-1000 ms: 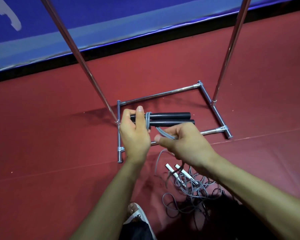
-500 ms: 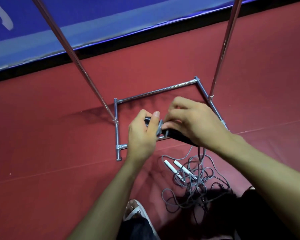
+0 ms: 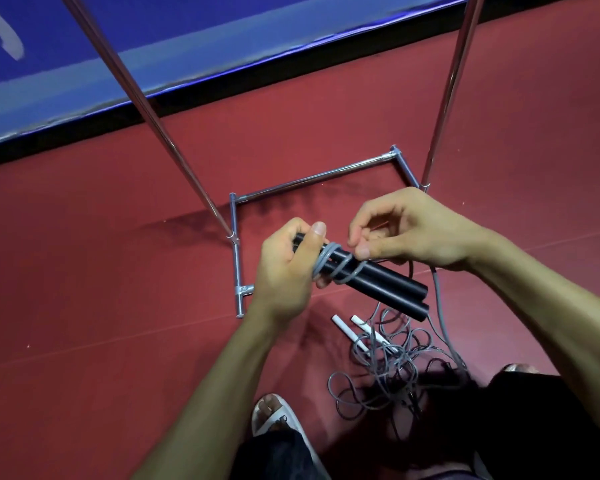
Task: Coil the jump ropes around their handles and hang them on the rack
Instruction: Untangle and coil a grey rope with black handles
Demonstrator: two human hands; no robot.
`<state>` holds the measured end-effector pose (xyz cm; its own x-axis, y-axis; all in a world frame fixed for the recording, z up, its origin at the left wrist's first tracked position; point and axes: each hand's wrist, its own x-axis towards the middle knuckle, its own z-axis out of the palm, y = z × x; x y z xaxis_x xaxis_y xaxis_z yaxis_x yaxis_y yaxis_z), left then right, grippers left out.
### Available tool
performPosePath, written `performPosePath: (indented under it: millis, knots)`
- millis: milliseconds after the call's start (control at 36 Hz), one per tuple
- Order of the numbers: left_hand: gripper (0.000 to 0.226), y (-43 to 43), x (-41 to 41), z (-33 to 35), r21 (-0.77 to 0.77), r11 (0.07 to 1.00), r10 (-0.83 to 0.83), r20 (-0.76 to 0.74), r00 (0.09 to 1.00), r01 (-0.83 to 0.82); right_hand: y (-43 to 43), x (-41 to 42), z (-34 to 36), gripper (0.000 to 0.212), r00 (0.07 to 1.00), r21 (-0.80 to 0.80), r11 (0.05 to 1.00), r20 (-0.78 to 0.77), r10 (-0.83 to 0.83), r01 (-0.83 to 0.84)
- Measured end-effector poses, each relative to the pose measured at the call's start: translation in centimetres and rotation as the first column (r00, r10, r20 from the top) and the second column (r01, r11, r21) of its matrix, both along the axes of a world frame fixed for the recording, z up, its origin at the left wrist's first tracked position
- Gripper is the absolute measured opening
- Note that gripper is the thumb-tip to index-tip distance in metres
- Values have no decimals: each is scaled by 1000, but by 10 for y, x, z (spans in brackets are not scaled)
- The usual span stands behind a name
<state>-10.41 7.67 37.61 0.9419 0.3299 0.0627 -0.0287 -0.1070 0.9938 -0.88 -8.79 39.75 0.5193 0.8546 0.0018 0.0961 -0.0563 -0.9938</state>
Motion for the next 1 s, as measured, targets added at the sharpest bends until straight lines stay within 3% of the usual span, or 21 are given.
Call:
performPosePath:
  millis: [139,250,333,472,583,667,750,833,917,1000]
  knots:
    - [30,3,0,-1,15,999,-29,-26,999,29,-4,1,2,14,995,-25,995,-28,97,-98]
    - [29,-5,-4,3,-5,995,-102,-54,993,102,-3,1,4,11,997,-24,997,-23,67,-68]
    - [29,-13,-6,7,-97,991,-95,-23,995,92,-1,2,5,10,1000,29,1000,-5,-1,1]
    - [26,-15,-3,11,-302,953,-5,33,999,15,5,1,-11,10,986,120,985,-118,-114,128]
    - [27,-15,-2,15,-354,935,45,58,997,-22,12,1,-24,40,979,188,963,-102,-178,194]
    - [31,-12,0,17,-408,911,82,54,995,-52,14,1,-25,42,981,268,954,-173,-91,136]
    - [39,-15,1,20,-492,866,110,19,994,-86,19,-5,-26,35,974,328,936,-219,-57,128]
    - [36,-24,3,21,-613,779,153,-21,988,-133,31,-17,-34,6,911,322,889,-358,-205,327]
    - [32,-26,8,21,-686,677,278,-98,955,-268,45,-32,-41,27,817,189,853,-444,-368,487]
    - [32,-17,19,20,-685,606,418,-159,895,-405,50,-39,-42,34,842,66,873,-308,-442,483]
